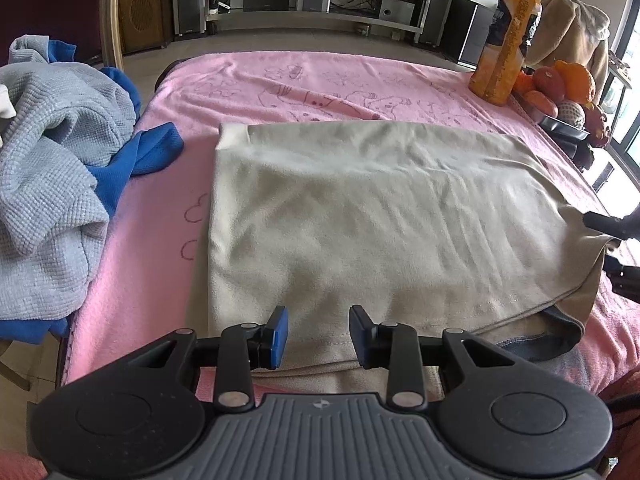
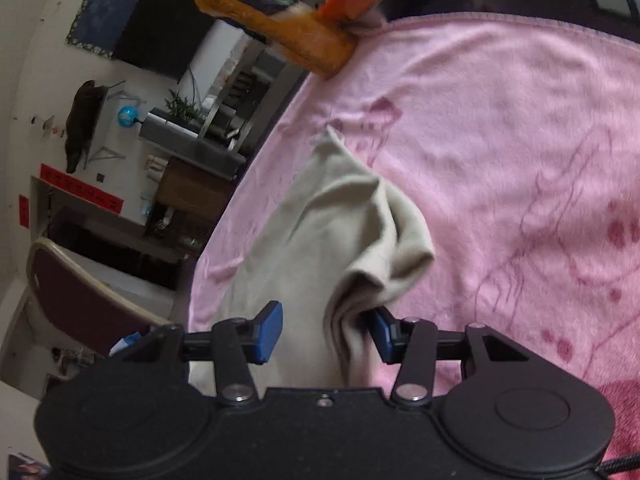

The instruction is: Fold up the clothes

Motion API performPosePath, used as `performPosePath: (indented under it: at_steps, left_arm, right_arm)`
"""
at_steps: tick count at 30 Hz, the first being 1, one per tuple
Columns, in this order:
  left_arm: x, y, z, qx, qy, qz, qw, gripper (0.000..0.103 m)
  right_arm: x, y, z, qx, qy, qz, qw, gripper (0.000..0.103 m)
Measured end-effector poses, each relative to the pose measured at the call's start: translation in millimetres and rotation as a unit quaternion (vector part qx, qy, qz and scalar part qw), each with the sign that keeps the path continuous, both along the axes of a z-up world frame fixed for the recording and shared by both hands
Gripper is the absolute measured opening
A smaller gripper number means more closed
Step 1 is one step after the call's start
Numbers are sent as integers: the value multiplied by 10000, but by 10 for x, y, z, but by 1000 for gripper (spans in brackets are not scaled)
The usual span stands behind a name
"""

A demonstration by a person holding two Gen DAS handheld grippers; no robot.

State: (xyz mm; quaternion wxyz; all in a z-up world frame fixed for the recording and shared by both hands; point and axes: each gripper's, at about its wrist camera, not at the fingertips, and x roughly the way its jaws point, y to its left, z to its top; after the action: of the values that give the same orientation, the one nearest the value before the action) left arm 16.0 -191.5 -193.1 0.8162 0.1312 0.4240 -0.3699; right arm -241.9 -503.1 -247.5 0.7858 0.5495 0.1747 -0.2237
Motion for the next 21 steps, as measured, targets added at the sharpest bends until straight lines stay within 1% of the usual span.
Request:
performPosePath:
  at_steps: [1,3,4,5,6,8,9,10,11,12,15,17,19,21]
  left_arm:
    - [-8,-7,1,-6,-3,-32,10000,32]
    - [-22,-15,2,-11,-8,-76,10000,32]
    - [-24,-16,2,-16,-7,-88,10000,32]
    - [-27,-17,3,-20,-6,-100,9999,32]
    - [-28,-17,3,-23,-3,-107,9999,32]
    - [-26,-17,3,-27,6,-118,9999,32]
    - [-25,-15,4,-29,11,-124,9999,32]
    - [-23,-10,9,-41,18,-125,9999,32]
    - [-22,-2,15,-59,26,-124,9999,32]
    - [-20,5,22,-76,33,-123,9999,32]
    - [-17,39,46,-89,17,-92,9999,32]
    - [-11,77,76,-101,7,-42,9999,32]
    - [-3,138,139,-159,-31,32,9999,32]
    - [28,223,232,-199,-112,149,9996,32]
  right_arm:
    - [-4,4,17,-75,69,-127,9999,46]
    - [-11,-1,-20,-12,101,-239,9997,45]
    - [11,4,-40,47,113,-167,9998,44]
    - [48,26,-38,3,176,-93,9998,42]
    - [64,39,-23,-91,273,-138,9995,40]
    - [92,62,8,-284,471,-248,9982,32]
    - [73,53,-2,-245,510,-409,9976,29]
    - [65,46,-12,-216,572,-519,9968,17]
    - [57,40,-21,-188,637,-623,9958,9]
    - [50,34,-30,-160,702,-727,9948,8]
    - [160,129,129,-690,1140,-660,9889,7]
    - [267,239,297,-1076,1406,-654,9820,7]
    - [417,352,492,-1499,1681,-596,9725,7]
    - [599,526,748,-2060,1905,-380,9591,7]
